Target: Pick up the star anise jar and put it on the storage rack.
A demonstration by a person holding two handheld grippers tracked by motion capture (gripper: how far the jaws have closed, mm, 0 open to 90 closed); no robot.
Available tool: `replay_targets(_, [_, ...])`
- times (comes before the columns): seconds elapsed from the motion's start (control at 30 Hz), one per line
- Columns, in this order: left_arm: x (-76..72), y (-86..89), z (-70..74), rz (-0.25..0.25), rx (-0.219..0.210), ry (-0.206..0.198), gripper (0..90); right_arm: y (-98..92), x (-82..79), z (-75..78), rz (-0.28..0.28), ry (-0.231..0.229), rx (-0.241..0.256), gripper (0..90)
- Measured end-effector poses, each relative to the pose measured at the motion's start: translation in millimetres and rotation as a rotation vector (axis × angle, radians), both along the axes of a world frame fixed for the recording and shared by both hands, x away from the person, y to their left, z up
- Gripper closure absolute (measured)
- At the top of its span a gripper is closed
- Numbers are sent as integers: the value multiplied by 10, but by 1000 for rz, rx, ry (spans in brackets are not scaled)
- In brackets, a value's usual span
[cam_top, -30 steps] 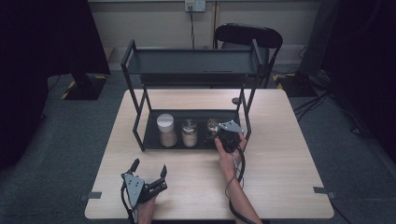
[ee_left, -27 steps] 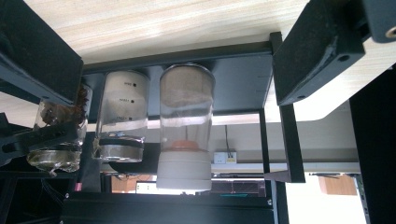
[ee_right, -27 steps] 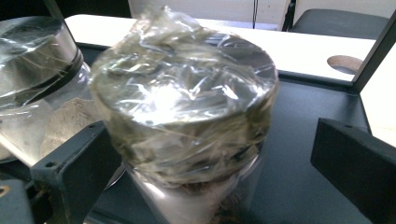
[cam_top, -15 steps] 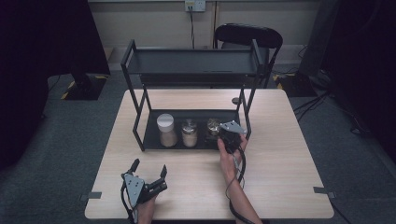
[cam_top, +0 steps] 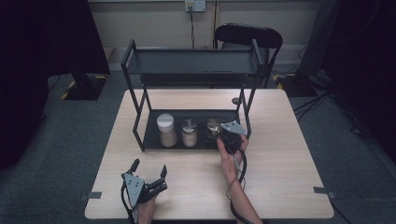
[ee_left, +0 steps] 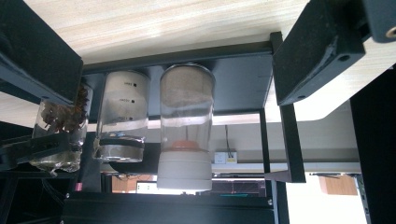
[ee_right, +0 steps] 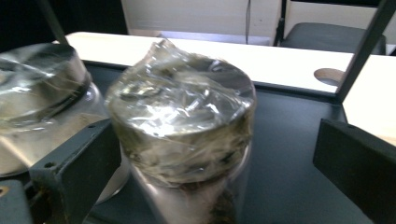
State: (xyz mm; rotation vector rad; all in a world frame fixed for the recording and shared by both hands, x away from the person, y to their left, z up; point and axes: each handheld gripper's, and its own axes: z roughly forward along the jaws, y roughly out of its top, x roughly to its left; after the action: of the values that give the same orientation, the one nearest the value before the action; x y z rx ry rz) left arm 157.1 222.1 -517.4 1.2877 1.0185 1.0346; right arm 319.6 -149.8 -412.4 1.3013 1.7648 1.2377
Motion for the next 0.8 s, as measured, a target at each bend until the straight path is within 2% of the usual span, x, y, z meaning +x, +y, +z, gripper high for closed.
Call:
replay_targets(0.2, [1, 0, 1, 0, 0, 1, 11, -32, -10, 5, 2, 0, 23, 5])
replay_targets(0.8, [-3, -2, -2, 3, 2, -2, 11, -75, -95, 24, 8, -27, 32, 5])
